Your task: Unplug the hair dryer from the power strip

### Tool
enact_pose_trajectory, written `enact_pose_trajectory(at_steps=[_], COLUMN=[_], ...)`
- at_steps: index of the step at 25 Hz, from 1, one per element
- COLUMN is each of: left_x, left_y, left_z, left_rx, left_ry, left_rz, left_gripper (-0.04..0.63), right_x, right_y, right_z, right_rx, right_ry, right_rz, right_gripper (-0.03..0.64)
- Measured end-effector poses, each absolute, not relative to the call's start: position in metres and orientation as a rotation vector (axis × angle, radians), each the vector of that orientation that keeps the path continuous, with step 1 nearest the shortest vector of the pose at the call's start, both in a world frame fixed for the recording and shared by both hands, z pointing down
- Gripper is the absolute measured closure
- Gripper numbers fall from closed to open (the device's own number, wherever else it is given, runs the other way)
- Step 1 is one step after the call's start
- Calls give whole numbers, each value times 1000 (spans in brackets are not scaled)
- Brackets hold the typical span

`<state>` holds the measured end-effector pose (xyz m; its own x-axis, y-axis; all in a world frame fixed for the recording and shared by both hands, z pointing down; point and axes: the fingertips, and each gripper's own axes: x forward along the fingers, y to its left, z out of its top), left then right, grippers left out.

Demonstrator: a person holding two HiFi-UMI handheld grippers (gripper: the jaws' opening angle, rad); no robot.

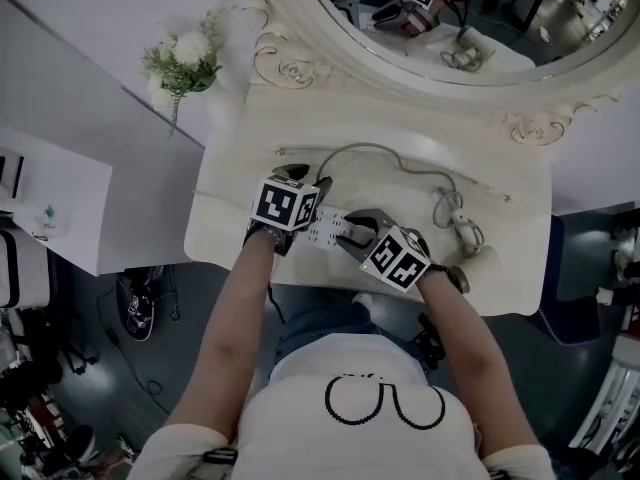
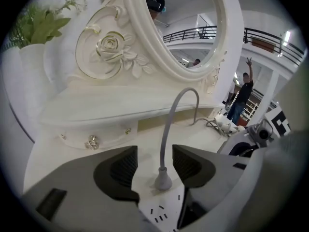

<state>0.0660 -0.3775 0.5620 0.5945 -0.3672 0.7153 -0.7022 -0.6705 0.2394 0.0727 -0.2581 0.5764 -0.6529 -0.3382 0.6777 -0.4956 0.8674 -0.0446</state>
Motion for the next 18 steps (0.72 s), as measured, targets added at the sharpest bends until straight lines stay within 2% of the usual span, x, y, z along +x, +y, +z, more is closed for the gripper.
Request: enact_pose_trajectory(at_steps=[2,4,14,18], left_x=[62,56,15,13], left_y=[-376,-372,-347,-329], left_z=[554,543,493,472], left_rx=[2338,2361,2458,2557], left_ry=[-873,-906,-1153,-1187], left_rz=[850,808,552,485], left_gripper=[342,328,327,327], right_x=[73,74,74,82], right_y=[-259,-258,-256,-259], right_z=[576,576,574,545], right_rx=[616,626,712,819], right_ry=[-2338,-2337,-2297,-2346], right_rz=[302,301,279,222], right_gripper=[463,463,465,465])
